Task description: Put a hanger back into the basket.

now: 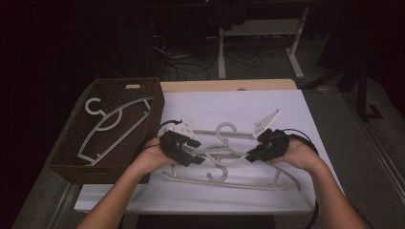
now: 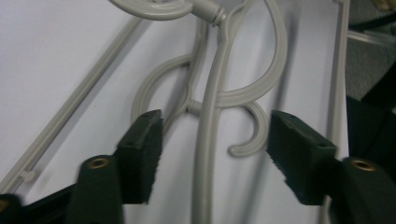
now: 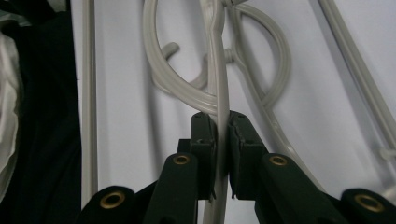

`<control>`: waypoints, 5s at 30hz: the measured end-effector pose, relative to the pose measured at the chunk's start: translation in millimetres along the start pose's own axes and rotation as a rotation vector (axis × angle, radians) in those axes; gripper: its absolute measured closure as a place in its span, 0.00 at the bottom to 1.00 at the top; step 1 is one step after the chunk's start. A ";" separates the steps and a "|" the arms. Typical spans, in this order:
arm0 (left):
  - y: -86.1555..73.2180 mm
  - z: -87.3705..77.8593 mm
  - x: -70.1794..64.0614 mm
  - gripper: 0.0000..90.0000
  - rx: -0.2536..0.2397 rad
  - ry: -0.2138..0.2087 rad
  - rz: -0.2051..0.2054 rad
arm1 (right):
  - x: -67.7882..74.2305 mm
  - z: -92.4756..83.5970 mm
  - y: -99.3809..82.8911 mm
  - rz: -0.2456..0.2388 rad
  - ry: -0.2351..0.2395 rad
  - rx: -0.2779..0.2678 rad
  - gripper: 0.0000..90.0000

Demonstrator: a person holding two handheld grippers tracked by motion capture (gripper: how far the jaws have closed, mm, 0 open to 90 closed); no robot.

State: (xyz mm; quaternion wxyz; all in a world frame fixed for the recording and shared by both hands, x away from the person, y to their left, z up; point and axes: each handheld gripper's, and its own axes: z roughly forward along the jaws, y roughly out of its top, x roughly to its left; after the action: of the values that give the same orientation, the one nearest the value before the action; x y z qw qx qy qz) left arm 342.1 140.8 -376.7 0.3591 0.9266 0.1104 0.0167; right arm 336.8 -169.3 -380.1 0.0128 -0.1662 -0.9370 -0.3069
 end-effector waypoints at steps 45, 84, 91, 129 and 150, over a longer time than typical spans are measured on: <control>-13.6 -157.5 33.9 0.91 -0.076 0.283 -0.157 | -18.4 -52.0 -7.2 0.146 -0.213 -0.288 0.14; -169.5 -252.4 102.1 0.91 -0.007 0.779 -0.547 | -13.2 1.2 -21.9 0.232 -0.287 -0.236 0.00; -171.7 -223.7 114.4 0.91 0.025 0.784 -0.570 | -12.8 2.0 -22.6 0.226 -0.282 -0.231 0.00; -90.2 -173.0 67.8 0.28 -0.383 0.292 -0.389 | -6.7 1.0 -21.0 0.211 -0.263 -0.240 0.00; -8.3 -71.1 17.2 0.09 -0.353 0.129 -0.225 | -0.4 7.2 -28.9 0.238 -0.259 -0.253 0.00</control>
State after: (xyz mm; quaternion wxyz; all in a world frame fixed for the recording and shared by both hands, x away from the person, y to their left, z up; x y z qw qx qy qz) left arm 349.5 197.6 -330.4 0.5075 0.8282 0.2313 0.0547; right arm 328.5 -187.1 -402.5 -0.0926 -0.3140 -0.8585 -0.3946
